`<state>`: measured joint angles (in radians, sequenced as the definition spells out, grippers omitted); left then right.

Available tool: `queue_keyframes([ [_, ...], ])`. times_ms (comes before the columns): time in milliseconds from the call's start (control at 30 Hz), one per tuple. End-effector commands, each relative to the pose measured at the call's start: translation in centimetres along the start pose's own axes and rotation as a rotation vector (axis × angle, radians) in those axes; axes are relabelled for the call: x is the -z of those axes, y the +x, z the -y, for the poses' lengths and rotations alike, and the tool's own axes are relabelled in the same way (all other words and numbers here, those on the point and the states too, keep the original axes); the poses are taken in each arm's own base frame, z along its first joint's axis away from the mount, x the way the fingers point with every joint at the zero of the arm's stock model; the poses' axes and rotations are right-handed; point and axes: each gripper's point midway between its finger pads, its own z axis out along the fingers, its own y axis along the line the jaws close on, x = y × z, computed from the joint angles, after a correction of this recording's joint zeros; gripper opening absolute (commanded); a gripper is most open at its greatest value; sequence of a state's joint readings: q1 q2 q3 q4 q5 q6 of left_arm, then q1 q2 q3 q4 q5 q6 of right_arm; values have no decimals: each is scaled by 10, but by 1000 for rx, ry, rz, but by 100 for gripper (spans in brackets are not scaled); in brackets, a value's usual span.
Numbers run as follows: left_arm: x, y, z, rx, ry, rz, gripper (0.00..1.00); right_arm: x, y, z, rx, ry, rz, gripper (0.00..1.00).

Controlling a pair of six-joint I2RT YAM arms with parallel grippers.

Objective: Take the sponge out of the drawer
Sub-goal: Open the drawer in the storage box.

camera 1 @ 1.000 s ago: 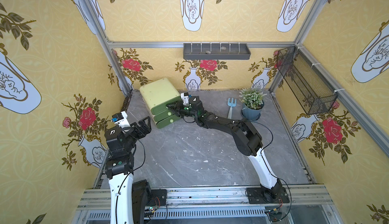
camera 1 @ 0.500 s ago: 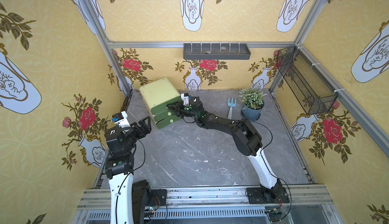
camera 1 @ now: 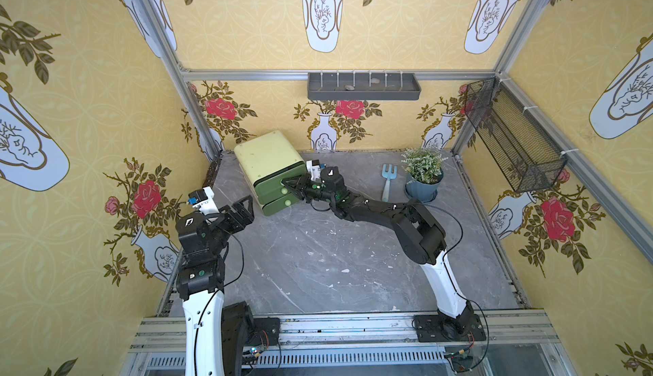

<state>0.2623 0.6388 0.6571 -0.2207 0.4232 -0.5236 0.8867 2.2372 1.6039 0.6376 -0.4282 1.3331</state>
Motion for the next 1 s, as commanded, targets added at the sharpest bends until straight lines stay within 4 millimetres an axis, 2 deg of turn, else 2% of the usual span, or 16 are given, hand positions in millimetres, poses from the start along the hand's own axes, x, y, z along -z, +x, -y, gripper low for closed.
queue_keyframes([
  [0, -1, -3, 3, -17, 19, 17, 95, 7, 0, -28, 39, -86, 10, 13],
  [967, -2, -1, 0, -19, 8, 10, 95, 52, 52, -32, 33, -90, -28, 12],
])
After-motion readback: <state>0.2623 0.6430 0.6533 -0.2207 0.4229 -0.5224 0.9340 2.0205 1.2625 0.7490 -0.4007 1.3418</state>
